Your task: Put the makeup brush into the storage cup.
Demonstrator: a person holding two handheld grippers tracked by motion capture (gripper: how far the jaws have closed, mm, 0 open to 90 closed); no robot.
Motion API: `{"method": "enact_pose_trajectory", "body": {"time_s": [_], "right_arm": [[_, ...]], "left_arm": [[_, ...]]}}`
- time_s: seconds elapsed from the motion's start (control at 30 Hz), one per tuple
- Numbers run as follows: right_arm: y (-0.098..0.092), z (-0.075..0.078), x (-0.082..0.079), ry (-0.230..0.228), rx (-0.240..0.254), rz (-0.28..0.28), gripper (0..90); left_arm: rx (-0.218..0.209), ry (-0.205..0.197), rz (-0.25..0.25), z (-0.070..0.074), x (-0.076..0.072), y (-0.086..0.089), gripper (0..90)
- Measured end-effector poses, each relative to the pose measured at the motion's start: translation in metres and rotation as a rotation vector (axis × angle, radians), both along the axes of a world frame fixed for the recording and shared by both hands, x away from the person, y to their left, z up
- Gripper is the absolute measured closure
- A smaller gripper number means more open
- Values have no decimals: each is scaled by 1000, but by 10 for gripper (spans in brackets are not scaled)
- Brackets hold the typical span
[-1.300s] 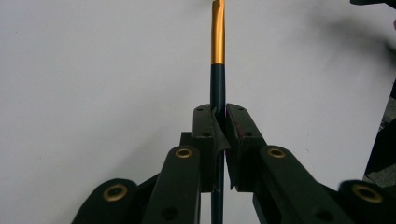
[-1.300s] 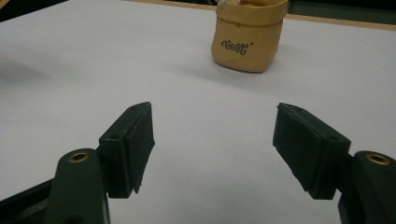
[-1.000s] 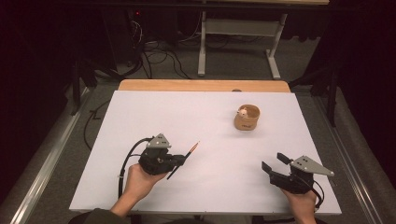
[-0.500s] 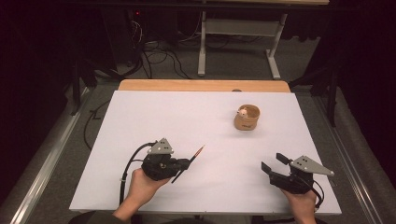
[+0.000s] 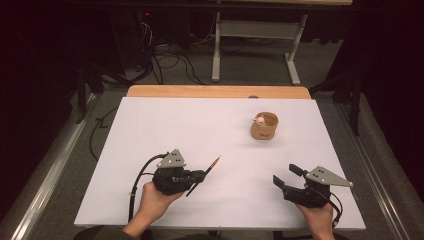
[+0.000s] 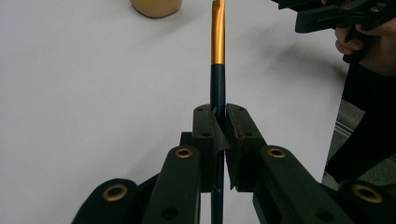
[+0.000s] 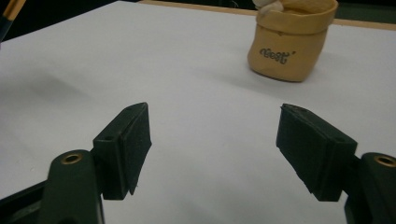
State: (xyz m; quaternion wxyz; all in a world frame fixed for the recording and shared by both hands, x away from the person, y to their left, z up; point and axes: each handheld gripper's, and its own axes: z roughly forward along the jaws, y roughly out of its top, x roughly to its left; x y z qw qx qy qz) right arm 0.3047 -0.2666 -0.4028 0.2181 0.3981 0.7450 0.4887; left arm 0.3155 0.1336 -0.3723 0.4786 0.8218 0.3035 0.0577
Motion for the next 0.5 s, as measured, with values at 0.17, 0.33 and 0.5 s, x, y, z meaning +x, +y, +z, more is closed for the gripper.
{"method": "enact_pose_trajectory", "body": {"time_s": [0.17,0.33,0.5], "right_arm": [[17,7,-9,-29,-30,62,277],[31,10,-12,-34,-45,102,276],[42,11,-10,-1,-54,142,272]], "left_arm": [[-4,-7,-9,-1,1,-3,829],[-19,-19,-7,0,1,-1,829],[-22,-26,-4,1,2,-2,829]]}}
